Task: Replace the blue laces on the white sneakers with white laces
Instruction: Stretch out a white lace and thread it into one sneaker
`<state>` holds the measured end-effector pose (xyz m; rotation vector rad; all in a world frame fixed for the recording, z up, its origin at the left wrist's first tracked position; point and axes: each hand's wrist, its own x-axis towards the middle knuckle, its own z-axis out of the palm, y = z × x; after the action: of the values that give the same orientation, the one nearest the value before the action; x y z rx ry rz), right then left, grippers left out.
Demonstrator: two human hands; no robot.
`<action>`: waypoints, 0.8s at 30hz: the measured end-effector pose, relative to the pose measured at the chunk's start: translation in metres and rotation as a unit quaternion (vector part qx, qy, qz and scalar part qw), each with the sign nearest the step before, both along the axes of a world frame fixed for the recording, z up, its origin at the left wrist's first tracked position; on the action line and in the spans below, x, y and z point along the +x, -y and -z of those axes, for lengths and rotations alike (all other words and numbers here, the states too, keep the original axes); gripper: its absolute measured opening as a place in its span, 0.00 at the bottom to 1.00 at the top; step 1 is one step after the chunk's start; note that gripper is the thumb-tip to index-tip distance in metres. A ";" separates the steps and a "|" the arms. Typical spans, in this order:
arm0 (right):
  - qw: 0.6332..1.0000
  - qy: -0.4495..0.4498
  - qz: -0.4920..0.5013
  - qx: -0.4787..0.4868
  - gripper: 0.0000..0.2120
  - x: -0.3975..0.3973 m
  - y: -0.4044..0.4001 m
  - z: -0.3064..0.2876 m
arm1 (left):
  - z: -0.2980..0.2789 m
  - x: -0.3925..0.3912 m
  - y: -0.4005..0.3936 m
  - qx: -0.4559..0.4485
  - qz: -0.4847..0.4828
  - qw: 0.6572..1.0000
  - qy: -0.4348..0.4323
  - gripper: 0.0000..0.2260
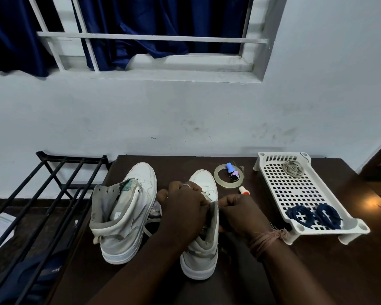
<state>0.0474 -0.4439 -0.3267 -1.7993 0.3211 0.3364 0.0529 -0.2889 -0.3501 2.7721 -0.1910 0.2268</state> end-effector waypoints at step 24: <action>0.995 0.009 0.089 0.034 0.11 0.003 0.002 -0.006 | 0.001 -0.003 -0.008 -0.195 -0.095 0.973 -0.082 0.17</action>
<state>0.0503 -0.4464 -0.3203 -1.6924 0.4493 0.2035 0.0495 -0.2806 -0.3512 2.4003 0.1474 0.0698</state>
